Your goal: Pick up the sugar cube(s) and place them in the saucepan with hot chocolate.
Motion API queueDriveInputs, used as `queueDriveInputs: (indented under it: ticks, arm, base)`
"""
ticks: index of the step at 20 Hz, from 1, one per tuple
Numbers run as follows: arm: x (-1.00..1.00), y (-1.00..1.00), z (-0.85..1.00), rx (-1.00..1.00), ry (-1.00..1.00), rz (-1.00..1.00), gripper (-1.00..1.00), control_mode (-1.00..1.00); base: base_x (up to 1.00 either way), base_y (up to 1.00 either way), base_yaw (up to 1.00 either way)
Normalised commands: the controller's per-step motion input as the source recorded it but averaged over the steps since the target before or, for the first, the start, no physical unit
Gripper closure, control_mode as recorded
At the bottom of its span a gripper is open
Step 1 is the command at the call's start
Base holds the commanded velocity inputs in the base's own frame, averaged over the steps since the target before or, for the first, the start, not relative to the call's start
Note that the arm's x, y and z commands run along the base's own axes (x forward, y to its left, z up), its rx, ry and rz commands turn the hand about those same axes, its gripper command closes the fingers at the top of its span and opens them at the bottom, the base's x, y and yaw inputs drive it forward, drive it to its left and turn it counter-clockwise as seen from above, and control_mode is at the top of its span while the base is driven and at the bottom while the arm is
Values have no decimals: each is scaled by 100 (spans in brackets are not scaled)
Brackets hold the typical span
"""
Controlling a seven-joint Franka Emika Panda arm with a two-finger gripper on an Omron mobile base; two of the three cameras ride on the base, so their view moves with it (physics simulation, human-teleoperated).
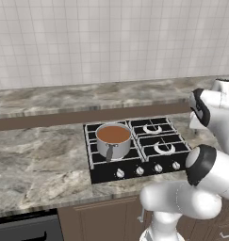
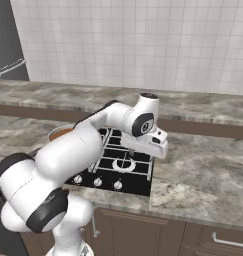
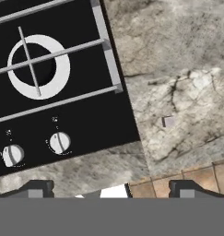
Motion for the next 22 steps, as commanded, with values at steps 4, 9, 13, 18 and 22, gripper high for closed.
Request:
queueDriveInputs:
  ticks: [4, 9, 13, 18, 22]
  arm:
    - [0, -4, -58, 0, 1, 0, -100, -100]
    - [0, -13, -41, 0, -1, 1, -100, -100]
    - [0, -15, -19, 0, -10, 3, -100, -100]
    - [0, -13, -18, 0, -13, 3, -100, -100]
    - [0, -24, -19, 0, -12, 3, -100, -100]
  base:
    - [0, 0, 0]
    - [0, 0, 0]
    - [0, 0, 0]
    - [0, 0, 0]
    - [0, 0, 0]
